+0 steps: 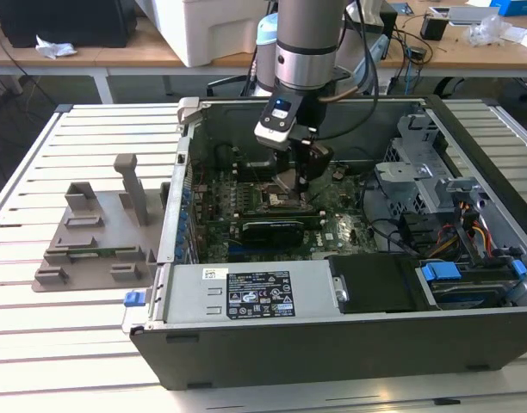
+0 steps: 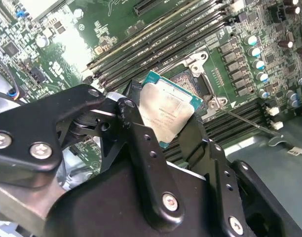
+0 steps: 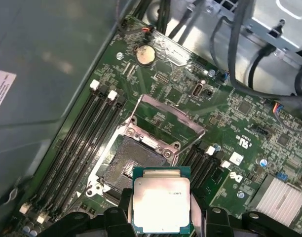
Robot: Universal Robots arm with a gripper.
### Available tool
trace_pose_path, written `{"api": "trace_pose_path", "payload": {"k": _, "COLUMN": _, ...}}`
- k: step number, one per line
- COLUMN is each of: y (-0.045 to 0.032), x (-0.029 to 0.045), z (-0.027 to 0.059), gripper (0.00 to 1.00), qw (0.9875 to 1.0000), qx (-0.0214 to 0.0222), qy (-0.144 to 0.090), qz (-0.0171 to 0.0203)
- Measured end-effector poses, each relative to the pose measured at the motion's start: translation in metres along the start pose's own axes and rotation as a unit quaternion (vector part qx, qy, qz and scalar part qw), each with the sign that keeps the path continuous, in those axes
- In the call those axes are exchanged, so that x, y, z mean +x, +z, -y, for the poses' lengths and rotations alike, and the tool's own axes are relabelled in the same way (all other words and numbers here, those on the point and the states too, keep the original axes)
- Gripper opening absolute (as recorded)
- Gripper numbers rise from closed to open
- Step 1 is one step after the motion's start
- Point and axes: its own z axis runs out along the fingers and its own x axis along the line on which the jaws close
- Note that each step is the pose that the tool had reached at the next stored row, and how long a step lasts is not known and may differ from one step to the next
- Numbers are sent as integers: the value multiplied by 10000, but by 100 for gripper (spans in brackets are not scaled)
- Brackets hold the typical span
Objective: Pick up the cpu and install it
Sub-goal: 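Place the cpu into insertion slot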
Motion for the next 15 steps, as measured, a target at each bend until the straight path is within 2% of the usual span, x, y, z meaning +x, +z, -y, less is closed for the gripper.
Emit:
{"api": "trace_pose_path", "payload": {"k": 3, "y": 1, "x": 0, "z": 0, "gripper": 55, "qw": 9995, "qx": 10, "qy": 314, "qz": -10}}
{"api": "trace_pose_path", "payload": {"k": 5, "y": 1, "x": 0, "z": 0, "gripper": 55, "qw": 9984, "qx": 20, "qy": 567, "qz": -14}}
{"api": "trace_pose_path", "payload": {"k": 7, "y": 1, "x": 0, "z": 0, "gripper": 55, "qw": 9967, "qx": 31, "qy": 816, "qz": -16}}
{"api": "trace_pose_path", "payload": {"k": 8, "y": 1, "x": 0, "z": 0, "gripper": 55, "qw": 9953, "qx": 38, "qy": 972, "qz": -15}}
{"api": "trace_pose_path", "payload": {"k": 11, "y": 1, "x": 0, "z": 0, "gripper": 55, "qw": 9926, "qx": 49, "qy": 1212, "qz": -16}}
{"api": "trace_pose_path", "payload": {"k": 13, "y": 1, "x": 0, "z": 0, "gripper": 55, "qw": 9914, "qx": 54, "qy": 1304, "qz": -16}}
{"api": "trace_pose_path", "payload": {"k": 15, "y": 1, "x": 0, "z": 0, "gripper": 55, "qw": 9895, "qx": 60, "qy": 1446, "qz": -17}}
